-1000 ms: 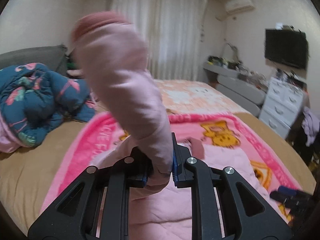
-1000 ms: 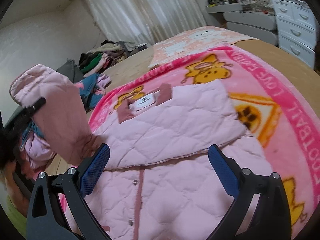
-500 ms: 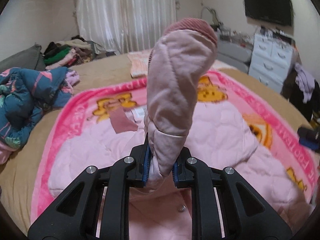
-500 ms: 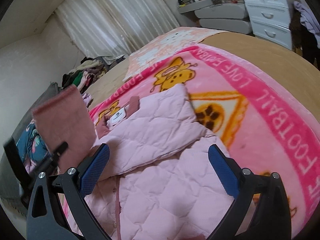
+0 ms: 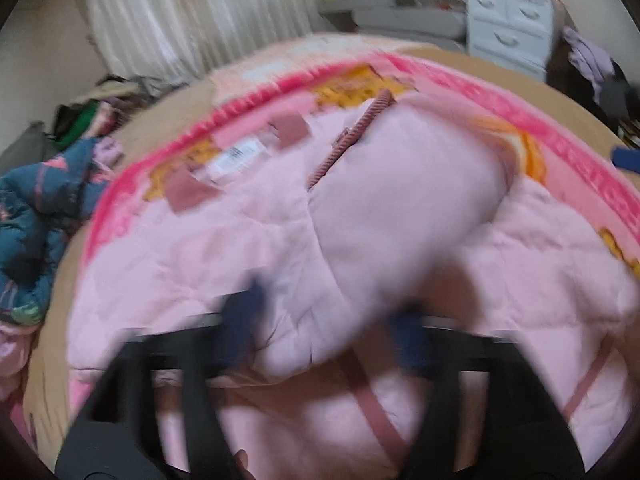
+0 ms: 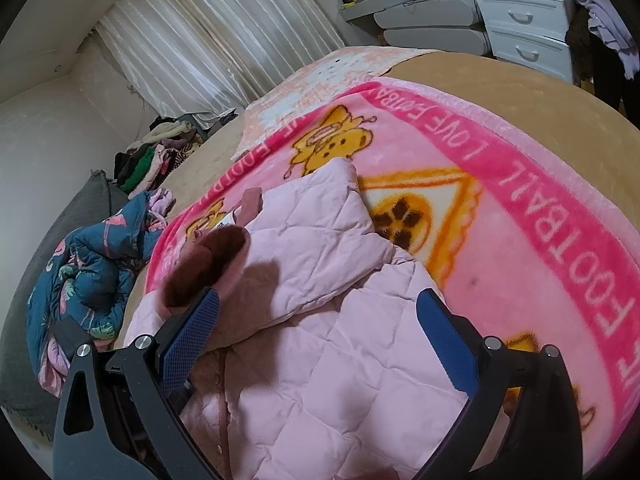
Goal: Fold large clothes
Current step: 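Fold the sleeve over the jacket front and open the left gripper, then grasp the jacket hem trim with the right gripper and lift it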
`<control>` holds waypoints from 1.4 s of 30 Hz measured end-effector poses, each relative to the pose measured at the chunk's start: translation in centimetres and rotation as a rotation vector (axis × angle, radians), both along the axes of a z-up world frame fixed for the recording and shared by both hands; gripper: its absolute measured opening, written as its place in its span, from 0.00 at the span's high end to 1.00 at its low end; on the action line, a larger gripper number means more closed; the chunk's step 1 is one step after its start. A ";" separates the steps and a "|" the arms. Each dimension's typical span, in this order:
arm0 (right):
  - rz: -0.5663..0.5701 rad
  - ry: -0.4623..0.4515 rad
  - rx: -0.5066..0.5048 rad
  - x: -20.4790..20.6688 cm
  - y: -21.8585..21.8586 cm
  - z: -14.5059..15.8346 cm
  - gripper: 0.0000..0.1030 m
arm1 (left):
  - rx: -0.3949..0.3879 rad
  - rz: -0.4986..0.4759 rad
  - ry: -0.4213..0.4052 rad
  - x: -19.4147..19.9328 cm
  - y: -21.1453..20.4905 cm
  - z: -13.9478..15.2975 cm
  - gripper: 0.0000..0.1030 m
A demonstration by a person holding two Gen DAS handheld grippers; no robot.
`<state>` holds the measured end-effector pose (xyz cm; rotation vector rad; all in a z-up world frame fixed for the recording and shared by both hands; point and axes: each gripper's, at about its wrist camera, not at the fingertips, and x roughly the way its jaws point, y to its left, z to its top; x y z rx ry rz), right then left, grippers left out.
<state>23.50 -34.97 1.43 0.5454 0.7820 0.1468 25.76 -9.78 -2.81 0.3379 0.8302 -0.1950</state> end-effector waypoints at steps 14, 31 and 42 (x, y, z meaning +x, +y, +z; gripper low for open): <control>0.111 0.062 0.040 1.4 4.2 -2.4 0.05 | -0.144 0.014 0.044 -3.0 5.8 2.6 0.09; 0.211 0.146 0.184 3.2 10.9 -7.4 0.75 | -0.424 0.601 -0.031 -2.2 27.9 5.0 0.09; 0.380 -0.270 -0.242 4.0 14.5 5.1 0.84 | -0.454 0.623 -0.031 -2.0 29.2 4.4 0.09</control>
